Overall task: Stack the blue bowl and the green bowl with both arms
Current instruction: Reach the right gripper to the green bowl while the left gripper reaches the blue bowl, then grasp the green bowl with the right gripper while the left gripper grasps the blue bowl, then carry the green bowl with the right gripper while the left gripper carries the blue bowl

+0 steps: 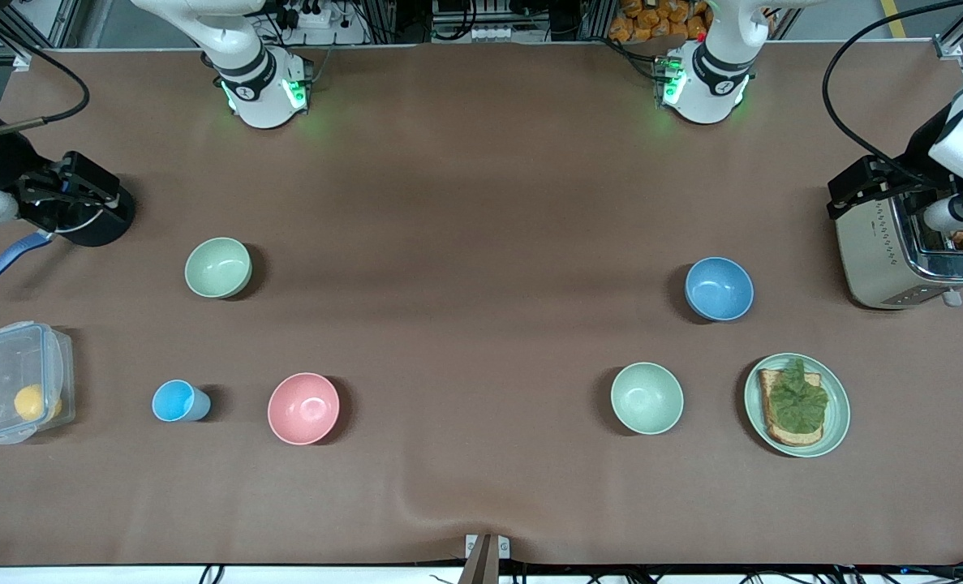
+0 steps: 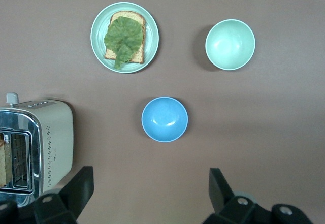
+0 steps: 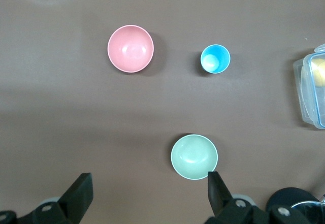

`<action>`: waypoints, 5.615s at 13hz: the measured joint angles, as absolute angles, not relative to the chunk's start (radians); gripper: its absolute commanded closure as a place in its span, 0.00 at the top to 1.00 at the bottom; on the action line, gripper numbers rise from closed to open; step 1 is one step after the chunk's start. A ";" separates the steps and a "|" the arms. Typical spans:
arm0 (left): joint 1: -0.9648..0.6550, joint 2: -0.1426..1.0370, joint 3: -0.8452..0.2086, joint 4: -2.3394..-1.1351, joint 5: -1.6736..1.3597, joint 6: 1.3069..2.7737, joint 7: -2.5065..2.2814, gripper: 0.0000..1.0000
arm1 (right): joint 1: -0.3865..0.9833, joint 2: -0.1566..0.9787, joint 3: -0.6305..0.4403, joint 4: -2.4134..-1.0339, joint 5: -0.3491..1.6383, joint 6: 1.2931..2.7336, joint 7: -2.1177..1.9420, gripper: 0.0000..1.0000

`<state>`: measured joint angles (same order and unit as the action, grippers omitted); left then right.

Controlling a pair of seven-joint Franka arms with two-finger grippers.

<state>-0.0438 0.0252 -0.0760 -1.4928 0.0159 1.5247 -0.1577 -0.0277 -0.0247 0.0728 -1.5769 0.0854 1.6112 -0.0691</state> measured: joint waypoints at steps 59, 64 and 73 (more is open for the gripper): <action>-0.019 0.423 -0.445 -1.703 -0.028 1.918 -0.550 0.00 | -0.172 0.299 0.073 -2.148 0.109 2.139 -0.115 0.00; -0.018 0.422 -0.442 -1.651 -0.028 1.902 -0.569 0.00 | -0.045 0.281 0.076 -2.145 0.236 2.090 0.105 0.00; 0.046 0.355 -0.435 -1.629 -0.021 1.804 -0.511 0.00 | 0.406 0.249 0.087 -2.148 0.378 2.316 0.753 0.00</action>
